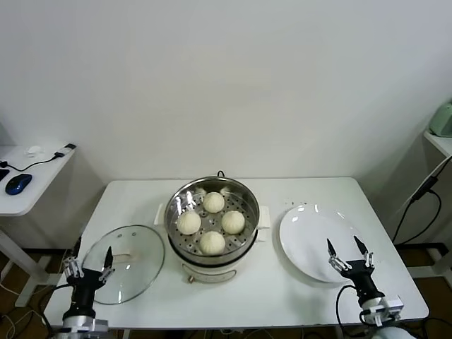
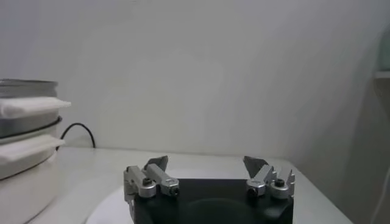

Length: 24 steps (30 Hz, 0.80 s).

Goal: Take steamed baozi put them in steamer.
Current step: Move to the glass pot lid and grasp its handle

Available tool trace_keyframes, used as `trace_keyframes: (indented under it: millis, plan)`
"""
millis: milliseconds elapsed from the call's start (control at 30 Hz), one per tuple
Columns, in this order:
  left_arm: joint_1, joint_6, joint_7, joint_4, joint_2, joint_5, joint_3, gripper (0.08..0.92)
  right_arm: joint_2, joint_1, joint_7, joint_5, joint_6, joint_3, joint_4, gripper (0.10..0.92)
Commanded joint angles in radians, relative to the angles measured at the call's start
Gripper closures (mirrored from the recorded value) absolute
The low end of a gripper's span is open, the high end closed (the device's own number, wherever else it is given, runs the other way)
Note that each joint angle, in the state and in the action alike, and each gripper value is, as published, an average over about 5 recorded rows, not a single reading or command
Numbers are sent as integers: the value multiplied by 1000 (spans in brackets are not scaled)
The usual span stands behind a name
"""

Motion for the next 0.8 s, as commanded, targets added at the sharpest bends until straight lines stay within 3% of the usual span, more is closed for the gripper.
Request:
trace_keyframes:
  millis: [33,400,800]
  plan:
    - [-11,-79,-143,208,43,453,5,177,76,-40,21,-54,19,22,-3,203]
    - [-74,-75,-166,324,52,504,17,177,97,-43,26,-55,2,22,11,203]
    - [-165,-27,-95,343,65,467,19,177,107,-41,35,-75,-10,32,6,203]
